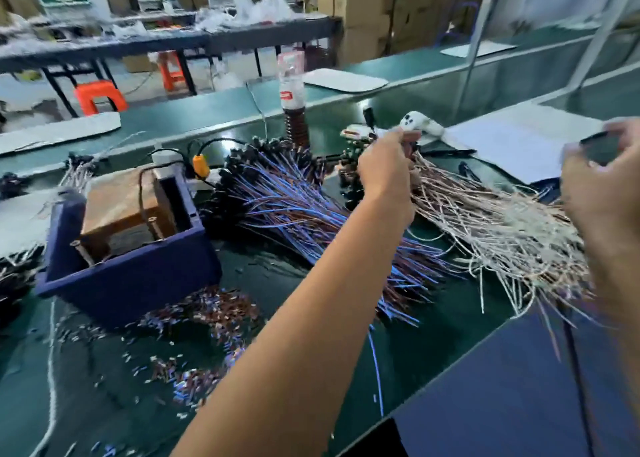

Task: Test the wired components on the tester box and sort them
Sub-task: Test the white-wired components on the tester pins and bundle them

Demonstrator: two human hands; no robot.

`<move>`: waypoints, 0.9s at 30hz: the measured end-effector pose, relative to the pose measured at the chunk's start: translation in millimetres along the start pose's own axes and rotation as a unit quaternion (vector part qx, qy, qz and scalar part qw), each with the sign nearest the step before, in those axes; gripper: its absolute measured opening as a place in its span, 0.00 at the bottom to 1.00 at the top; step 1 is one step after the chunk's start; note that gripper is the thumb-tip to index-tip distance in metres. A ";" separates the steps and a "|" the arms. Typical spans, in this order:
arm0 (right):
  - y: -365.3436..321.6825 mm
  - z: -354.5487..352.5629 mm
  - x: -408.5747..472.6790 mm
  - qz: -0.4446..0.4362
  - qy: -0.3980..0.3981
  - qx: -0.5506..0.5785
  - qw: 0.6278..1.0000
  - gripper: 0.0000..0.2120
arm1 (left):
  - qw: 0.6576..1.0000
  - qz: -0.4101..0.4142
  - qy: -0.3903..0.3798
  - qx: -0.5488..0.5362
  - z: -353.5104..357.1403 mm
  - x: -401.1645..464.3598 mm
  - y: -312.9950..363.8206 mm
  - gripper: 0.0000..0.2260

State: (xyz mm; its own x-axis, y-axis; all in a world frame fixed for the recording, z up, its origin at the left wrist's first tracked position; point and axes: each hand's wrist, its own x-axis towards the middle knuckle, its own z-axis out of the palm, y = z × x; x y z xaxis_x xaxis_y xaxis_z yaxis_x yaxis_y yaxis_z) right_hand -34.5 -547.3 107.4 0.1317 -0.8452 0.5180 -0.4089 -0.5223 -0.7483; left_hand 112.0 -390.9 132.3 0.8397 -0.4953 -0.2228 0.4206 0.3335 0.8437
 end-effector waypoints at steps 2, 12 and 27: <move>-12.9 -10.0 0.4 -0.101 -0.018 -0.015 0.995 0.20 | 0.997 -0.037 -0.059 -0.042 28.2 1.5 -16.6 0.19; -27.4 -17.8 9.6 -0.204 -0.233 -0.078 0.948 0.13 | 0.991 -0.057 -0.118 -0.034 68.5 23.3 -26.0 0.22; 9.1 81.5 -1.2 -0.182 -0.371 -0.399 0.818 0.35 | 0.994 -0.099 -0.020 -0.052 30.9 54.0 -36.9 0.10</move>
State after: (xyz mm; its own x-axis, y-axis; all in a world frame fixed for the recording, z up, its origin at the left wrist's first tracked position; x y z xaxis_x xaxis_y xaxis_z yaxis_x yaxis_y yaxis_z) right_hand 35.2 -560.3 66.2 0.7672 -0.6407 0.0303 -0.6412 -0.7649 0.0623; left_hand 131.2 -454.7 104.1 0.7241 -0.5898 -0.3576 0.6106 0.3070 0.7300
